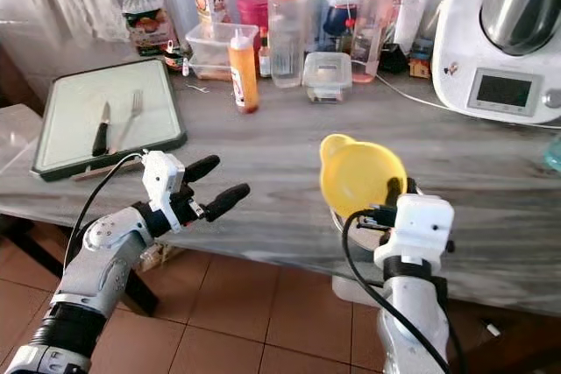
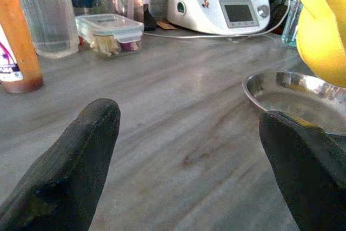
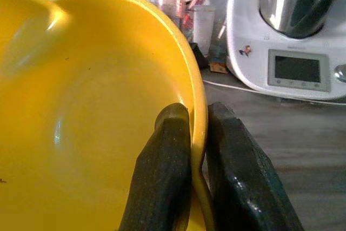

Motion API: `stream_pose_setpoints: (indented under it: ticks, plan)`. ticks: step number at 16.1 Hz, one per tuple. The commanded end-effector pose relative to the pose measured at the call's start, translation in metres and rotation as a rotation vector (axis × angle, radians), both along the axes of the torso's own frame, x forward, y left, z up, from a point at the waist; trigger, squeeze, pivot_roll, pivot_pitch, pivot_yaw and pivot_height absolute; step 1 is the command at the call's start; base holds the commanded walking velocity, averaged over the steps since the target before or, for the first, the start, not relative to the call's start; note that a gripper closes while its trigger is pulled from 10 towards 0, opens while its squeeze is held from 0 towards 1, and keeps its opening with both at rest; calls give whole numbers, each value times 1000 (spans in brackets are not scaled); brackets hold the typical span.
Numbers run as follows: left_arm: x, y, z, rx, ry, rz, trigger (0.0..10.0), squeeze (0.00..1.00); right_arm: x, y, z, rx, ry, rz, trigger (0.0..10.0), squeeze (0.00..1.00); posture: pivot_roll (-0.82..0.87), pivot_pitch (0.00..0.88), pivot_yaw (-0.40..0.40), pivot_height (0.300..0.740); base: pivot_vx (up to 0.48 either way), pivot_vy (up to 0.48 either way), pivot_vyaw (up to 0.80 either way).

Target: Setting the table

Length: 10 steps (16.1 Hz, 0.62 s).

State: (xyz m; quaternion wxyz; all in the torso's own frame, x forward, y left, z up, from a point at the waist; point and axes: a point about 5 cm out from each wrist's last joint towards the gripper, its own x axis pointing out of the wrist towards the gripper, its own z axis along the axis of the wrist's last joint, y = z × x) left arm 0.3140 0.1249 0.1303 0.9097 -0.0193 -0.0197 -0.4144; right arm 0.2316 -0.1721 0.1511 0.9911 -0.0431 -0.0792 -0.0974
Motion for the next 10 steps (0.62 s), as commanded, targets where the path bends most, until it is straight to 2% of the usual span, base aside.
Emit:
stream_pose_setpoints:
  ticks: [1, 5, 10]
  plan:
    - [1, 1, 8, -2, -17, -18, 10000, 0, 1, 3, 4, 2, -14, 6, 10000, 0, 21, 48, 36, 740, 0, 0, -569]
    - [-3, -3, 12, -8, -1, -89, 10000, 0, 1, 3, 4, -1, -11, 10, 10000, 0, 25, 47, 35, 740, 0, 0, -800]
    - [2, 2, 13, 33, -3, -55, 10000, 0, 2, 4, 3, 0, -9, 16, 10000, 0, 28, 49, 36, 740, 0, 0, -800]
